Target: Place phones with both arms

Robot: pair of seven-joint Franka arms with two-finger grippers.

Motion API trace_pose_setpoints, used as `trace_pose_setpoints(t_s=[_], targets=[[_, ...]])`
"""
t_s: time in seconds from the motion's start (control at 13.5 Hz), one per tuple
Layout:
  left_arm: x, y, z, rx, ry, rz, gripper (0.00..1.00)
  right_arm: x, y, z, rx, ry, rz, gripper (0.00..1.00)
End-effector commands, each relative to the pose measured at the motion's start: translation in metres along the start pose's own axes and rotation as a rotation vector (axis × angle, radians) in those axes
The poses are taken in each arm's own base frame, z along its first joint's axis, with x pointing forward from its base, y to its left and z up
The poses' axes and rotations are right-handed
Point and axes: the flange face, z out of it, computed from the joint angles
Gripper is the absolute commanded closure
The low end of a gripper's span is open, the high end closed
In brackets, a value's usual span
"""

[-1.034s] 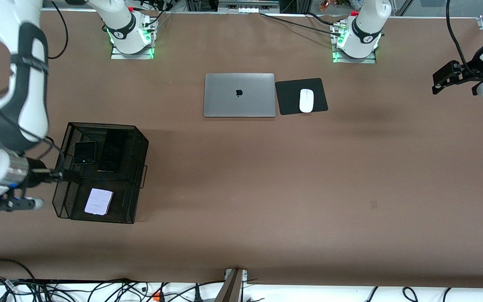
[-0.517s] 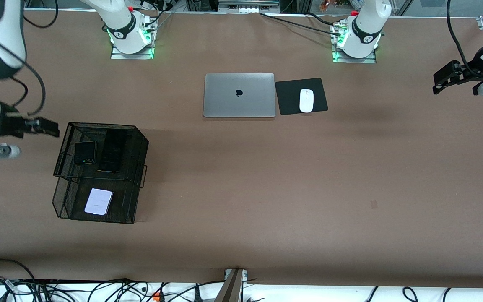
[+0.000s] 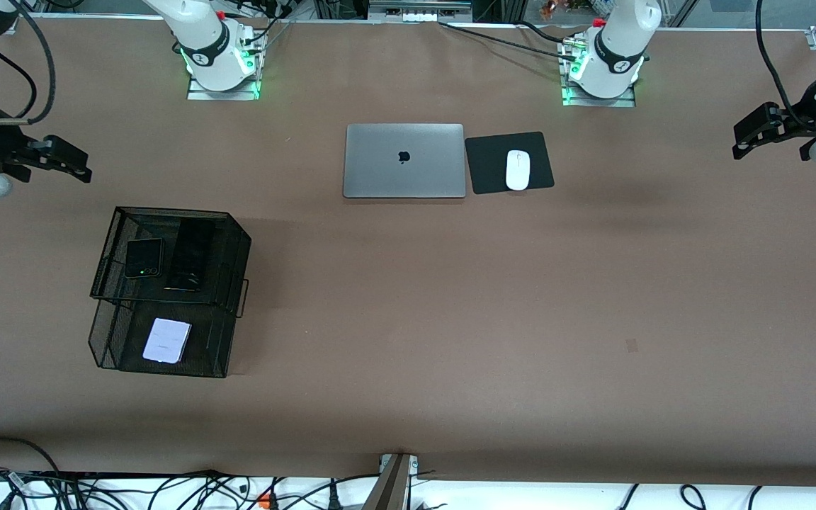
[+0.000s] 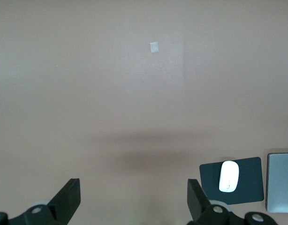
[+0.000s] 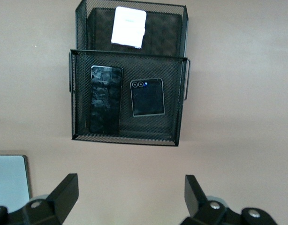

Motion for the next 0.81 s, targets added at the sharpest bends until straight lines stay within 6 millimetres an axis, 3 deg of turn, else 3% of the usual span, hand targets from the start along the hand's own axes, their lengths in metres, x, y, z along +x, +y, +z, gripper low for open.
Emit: trace_pose_setpoints(t_s=[0.0,0.74], targets=[[0.0020,-0.0011,-0.0056,-0.007,-0.005,0.001,0.00,0.0046,0.0009,-0.0119,-0.011,-0.034,-0.012,0.00],[0.0020,-0.0011,-0.0056,-0.007,-0.005,-0.001,0.00,0.0001,0.0037,-0.0084,-0.015,-0.060,0.041,0.00]])
